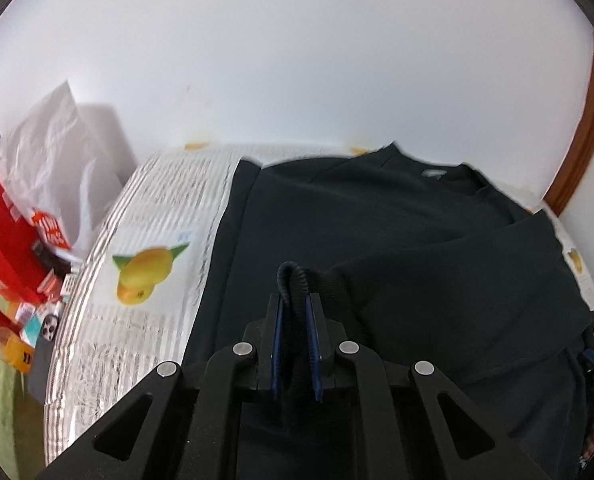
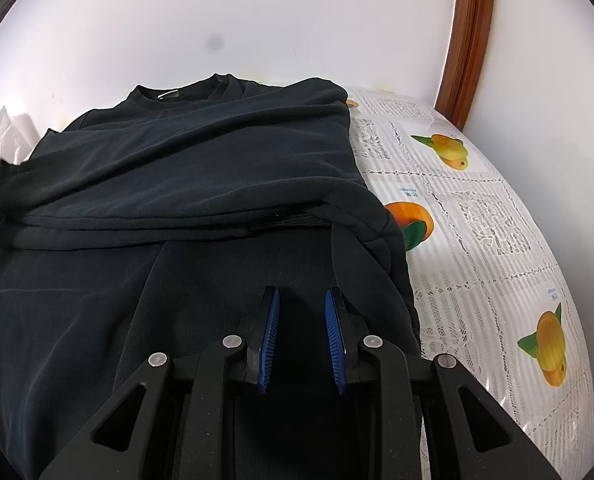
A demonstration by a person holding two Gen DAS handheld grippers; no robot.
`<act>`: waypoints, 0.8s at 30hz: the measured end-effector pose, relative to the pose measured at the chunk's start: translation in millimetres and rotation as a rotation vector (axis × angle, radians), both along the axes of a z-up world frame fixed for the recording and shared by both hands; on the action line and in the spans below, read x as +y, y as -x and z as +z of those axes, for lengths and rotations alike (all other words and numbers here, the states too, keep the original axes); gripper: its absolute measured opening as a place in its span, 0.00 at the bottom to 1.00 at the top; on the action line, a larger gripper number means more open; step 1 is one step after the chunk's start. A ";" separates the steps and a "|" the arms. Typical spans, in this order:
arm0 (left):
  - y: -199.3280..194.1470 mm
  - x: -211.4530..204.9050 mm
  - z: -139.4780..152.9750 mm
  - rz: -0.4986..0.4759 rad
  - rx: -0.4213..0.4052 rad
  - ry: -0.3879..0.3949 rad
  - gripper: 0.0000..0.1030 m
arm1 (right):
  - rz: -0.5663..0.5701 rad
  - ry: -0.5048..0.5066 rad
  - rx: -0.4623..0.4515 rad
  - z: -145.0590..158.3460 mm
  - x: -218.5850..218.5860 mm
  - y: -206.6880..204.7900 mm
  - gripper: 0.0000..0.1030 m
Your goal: Fold small clothes
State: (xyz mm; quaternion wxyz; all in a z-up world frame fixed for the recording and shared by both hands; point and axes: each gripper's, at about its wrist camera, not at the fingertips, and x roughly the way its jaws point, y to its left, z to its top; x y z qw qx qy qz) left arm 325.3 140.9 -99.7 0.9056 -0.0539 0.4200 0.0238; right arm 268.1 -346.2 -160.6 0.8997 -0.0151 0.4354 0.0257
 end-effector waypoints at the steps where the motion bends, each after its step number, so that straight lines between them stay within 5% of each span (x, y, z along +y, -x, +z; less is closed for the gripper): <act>1: 0.4 2.1 -3.0 0.008 0.008 0.003 0.11 | 0.000 0.000 0.000 0.0 0.1 0.0 0.23; 16: 45.3 7.4 15.1 0.003 -0.057 -0.050 0.11 | 0.001 0.000 -0.002 -1.3 0.0 0.2 0.24; 22: 83.4 2.2 18.3 -0.058 -0.042 -0.032 0.11 | -0.006 -0.025 0.021 6.9 -3.6 10.6 0.31; 24: 99.6 2.7 18.7 -0.086 -0.037 -0.026 0.11 | -0.016 -0.055 0.005 17.8 -10.3 28.0 0.42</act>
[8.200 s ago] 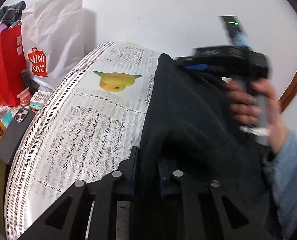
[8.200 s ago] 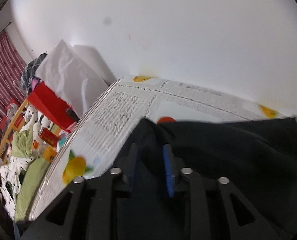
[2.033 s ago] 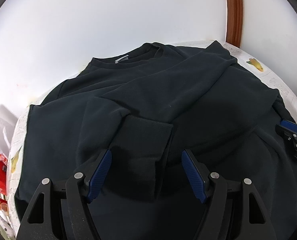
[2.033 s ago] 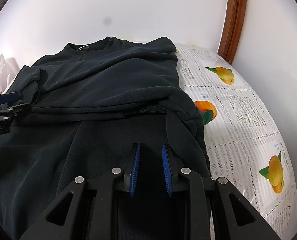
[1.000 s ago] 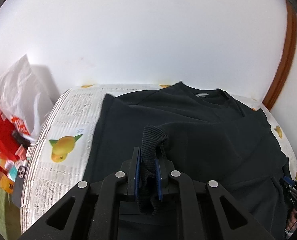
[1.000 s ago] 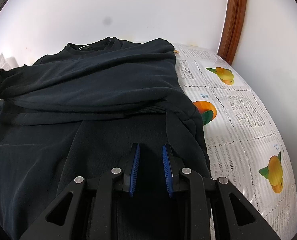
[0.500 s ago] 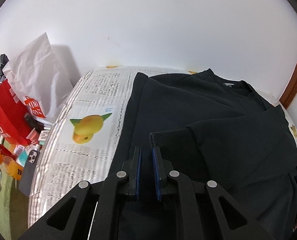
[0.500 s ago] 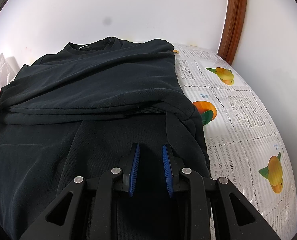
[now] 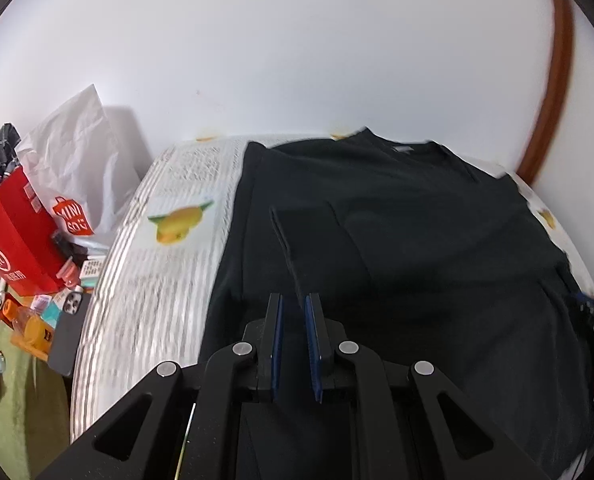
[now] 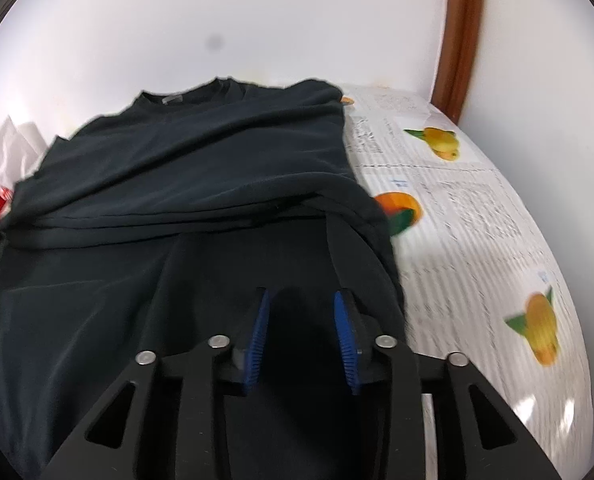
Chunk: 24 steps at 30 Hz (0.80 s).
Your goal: Fold small clothes
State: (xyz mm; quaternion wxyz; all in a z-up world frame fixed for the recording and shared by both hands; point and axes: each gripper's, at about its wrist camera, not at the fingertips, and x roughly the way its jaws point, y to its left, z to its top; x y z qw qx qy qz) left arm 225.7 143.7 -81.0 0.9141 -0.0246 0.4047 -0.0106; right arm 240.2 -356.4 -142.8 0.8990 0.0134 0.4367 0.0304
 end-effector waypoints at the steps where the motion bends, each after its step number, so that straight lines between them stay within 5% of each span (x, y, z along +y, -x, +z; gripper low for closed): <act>1: 8.1 0.6 0.0 0.002 -0.002 -0.008 0.11 | -0.008 -0.009 -0.012 4.4 -3.7 8.0 0.46; 5: 38.5 7.0 -6.5 0.007 0.014 -0.008 0.21 | -0.054 -0.017 -0.070 17.7 -24.5 46.9 0.68; 14: 99.4 22.4 -41.9 0.049 0.089 0.076 0.61 | -0.091 -0.092 0.010 -7.9 -59.6 111.0 0.68; 17: 117.8 23.1 -52.3 0.071 0.102 0.064 0.63 | -0.074 -0.167 0.028 -18.4 -55.7 126.0 0.68; 19: 126.8 21.3 -58.9 0.051 0.116 0.062 0.64 | -0.076 -0.121 0.000 -20.5 -48.3 131.8 0.68; 22: 137.1 18.8 -66.2 0.050 0.124 0.044 0.63 | -0.086 -0.029 -0.016 -23.2 -31.5 133.0 0.62; 24: 143.6 15.5 -66.8 0.047 0.103 0.024 0.64 | -0.076 -0.029 -0.020 -21.9 -24.2 130.0 0.44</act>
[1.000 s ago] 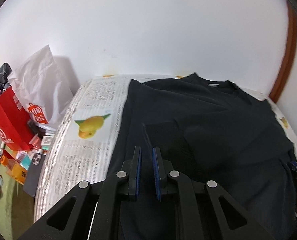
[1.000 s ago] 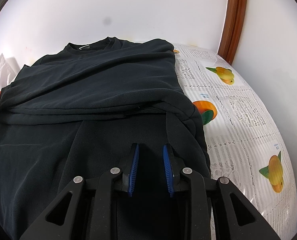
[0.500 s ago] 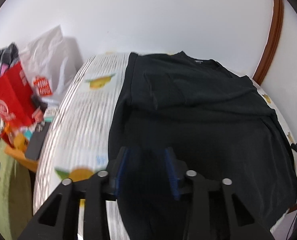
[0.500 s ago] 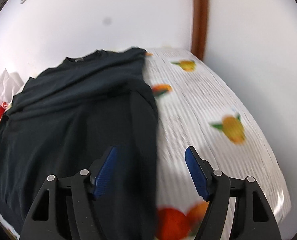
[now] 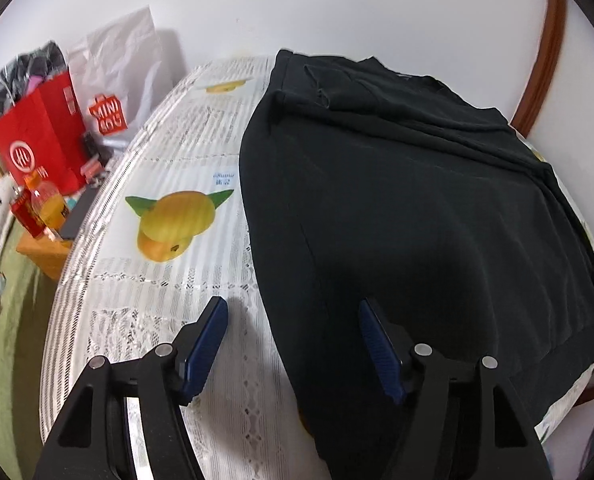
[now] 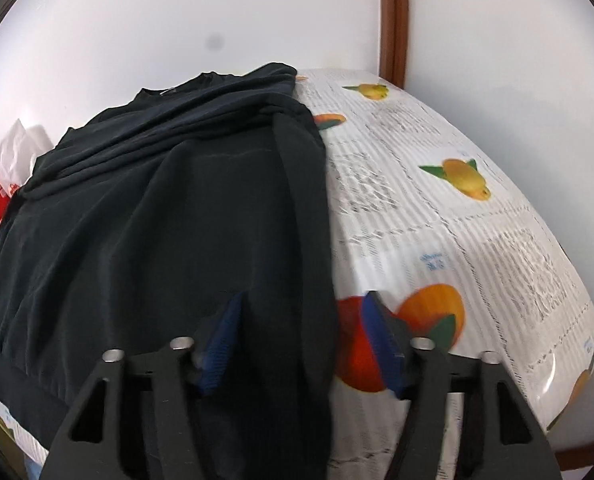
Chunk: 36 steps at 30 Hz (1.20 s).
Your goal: Fold small clothes
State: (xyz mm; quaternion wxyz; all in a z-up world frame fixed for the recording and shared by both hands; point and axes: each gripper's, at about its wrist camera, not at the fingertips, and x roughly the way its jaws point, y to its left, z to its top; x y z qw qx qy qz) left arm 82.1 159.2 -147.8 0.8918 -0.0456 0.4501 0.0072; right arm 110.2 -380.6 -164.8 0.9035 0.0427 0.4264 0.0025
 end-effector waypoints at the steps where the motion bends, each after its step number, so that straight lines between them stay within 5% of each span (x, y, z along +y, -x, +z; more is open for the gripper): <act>1: 1.2 -2.0 -0.3 -0.001 -0.001 -0.003 0.64 | 0.004 -0.010 0.002 0.5 1.9 -2.6 0.42; 4: 4.3 -7.5 -1.4 0.005 -0.014 -0.014 0.63 | -0.003 0.008 0.002 0.3 9.7 -9.0 0.37; 6: 3.9 -10.7 -1.7 0.022 -0.019 -0.034 0.60 | 0.013 -0.008 0.006 1.4 13.8 -10.1 0.18; 10: 2.9 -11.8 2.3 0.027 -0.016 -0.005 0.08 | 0.060 -0.001 -0.004 5.9 19.8 -8.9 0.09; 13: 6.8 -7.5 14.8 0.024 -0.038 0.032 0.08 | 0.070 -0.032 -0.060 20.1 12.4 1.8 0.08; 18: 32.3 9.9 58.2 -0.008 -0.195 0.106 0.08 | 0.088 -0.193 -0.166 58.8 -16.1 20.4 0.08; 25: 46.3 25.4 106.3 -0.024 -0.358 0.185 0.08 | 0.097 -0.248 -0.279 104.6 -27.8 29.2 0.08; 36: -27.5 12.4 129.7 0.035 -0.362 0.123 0.08 | 0.057 -0.300 -0.261 126.2 -30.5 -43.0 0.08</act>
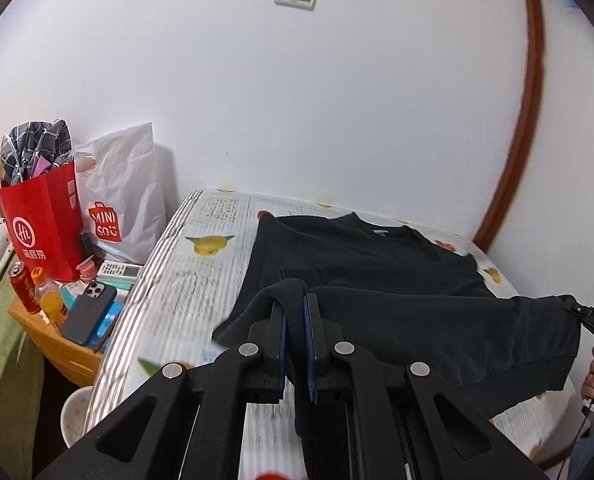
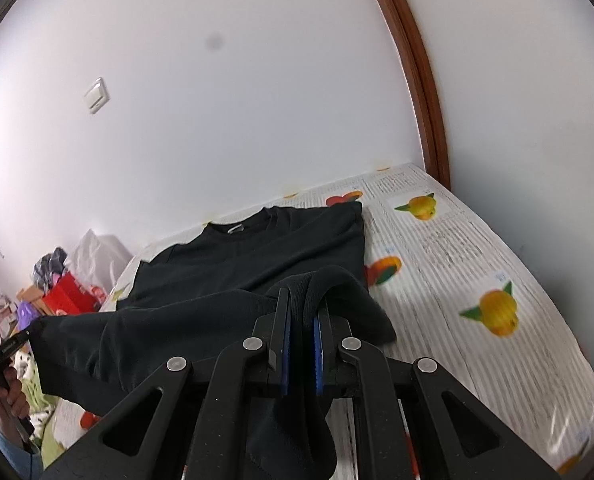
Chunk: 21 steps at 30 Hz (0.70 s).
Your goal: Fold small clothes
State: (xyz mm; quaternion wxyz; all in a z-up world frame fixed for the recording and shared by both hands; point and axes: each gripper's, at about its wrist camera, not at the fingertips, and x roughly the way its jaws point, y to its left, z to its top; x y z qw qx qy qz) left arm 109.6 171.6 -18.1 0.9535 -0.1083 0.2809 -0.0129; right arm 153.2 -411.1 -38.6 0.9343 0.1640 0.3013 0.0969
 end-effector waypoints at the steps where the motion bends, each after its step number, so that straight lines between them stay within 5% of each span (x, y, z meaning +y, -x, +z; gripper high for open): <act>1: -9.4 -0.3 0.0 0.006 0.005 -0.003 0.08 | -0.002 -0.006 0.001 0.8 1.2 -7.4 0.08; 8: -78.2 -0.8 -13.3 0.038 0.069 -0.016 0.08 | 0.004 0.004 0.029 -6.2 17.5 -74.5 0.08; 21: -153.5 1.2 -77.2 0.087 0.247 -0.045 0.09 | -0.008 0.048 0.185 -77.8 25.9 -165.7 0.08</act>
